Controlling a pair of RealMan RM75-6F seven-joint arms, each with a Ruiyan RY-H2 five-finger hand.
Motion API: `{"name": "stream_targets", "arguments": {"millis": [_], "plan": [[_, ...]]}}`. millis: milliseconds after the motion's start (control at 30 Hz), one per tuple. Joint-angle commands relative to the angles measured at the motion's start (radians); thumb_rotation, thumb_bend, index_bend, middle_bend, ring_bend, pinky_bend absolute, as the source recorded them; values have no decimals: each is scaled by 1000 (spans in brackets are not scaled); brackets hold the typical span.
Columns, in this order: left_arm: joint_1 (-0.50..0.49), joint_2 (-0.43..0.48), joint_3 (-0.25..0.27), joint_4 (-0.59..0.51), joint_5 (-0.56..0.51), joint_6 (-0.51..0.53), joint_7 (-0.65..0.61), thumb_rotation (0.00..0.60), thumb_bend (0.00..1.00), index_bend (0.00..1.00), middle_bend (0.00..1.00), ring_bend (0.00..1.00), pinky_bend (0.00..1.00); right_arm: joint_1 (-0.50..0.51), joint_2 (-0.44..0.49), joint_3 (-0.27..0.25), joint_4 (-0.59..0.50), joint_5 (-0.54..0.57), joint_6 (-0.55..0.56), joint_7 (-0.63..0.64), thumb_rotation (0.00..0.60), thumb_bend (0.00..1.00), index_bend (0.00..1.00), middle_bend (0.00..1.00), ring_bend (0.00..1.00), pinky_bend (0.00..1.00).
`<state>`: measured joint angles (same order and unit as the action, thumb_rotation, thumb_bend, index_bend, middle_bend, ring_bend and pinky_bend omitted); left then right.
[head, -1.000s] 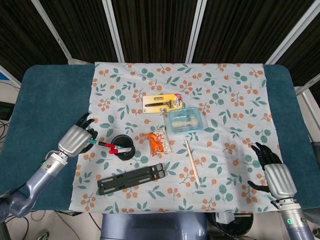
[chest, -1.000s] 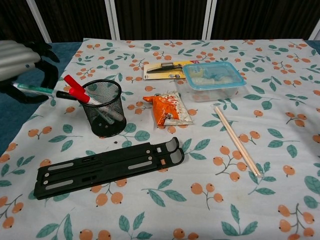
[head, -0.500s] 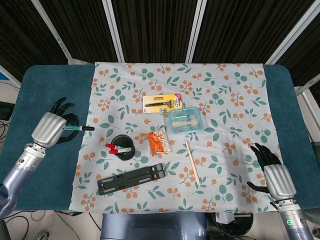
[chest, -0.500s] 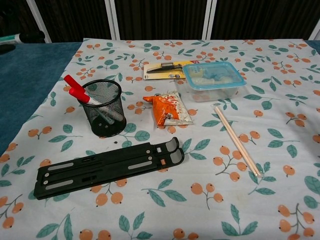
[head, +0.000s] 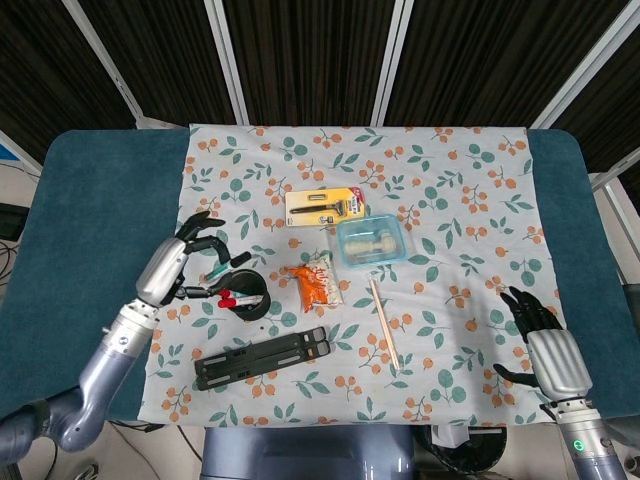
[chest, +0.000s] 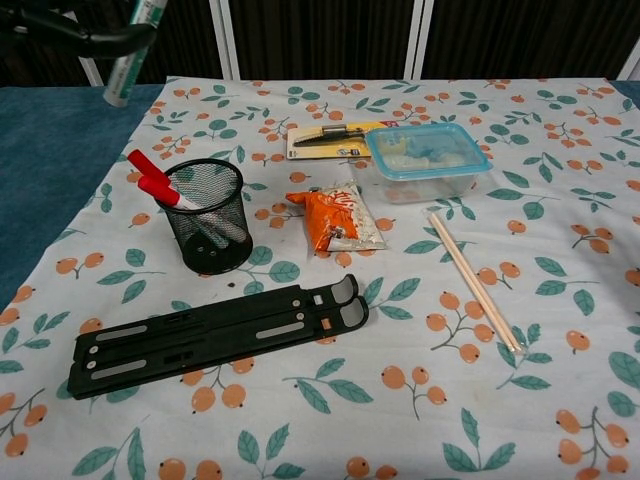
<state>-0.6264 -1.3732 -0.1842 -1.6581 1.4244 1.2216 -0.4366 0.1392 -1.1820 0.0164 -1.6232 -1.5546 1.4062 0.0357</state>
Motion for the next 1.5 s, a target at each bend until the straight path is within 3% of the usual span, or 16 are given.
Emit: {"name": "stream_targets", "arguments": {"millis": [33,367,900,1133,1500], "plan": [[-15,-44,-10,26,-27,-24,10,600,413,630,594,159,69,0,0,0,0,0,0,1,600,162,0,0,0,181],[-36,-146,-20,121,-82,-79,28,600,408,630,595,159,69,0,0,0,3,-2,1,0,600,163,0,0,0,181],[-54,-239,1,247,-73,-131,34,600,390,620,575,158,68,1,-1,1,3,4,-4,0,600,163,0,0,0,181],[-37,-246,34,292,-64,-153,16,600,373,554,501,150,67,1,0,1,3,2,-3,2,600,163,0,0,0,181],[-18,-224,49,299,-41,-159,-30,600,317,339,250,85,40,0,-1,0,2,0,-2,0,600,163,0,0,0,181]]}}
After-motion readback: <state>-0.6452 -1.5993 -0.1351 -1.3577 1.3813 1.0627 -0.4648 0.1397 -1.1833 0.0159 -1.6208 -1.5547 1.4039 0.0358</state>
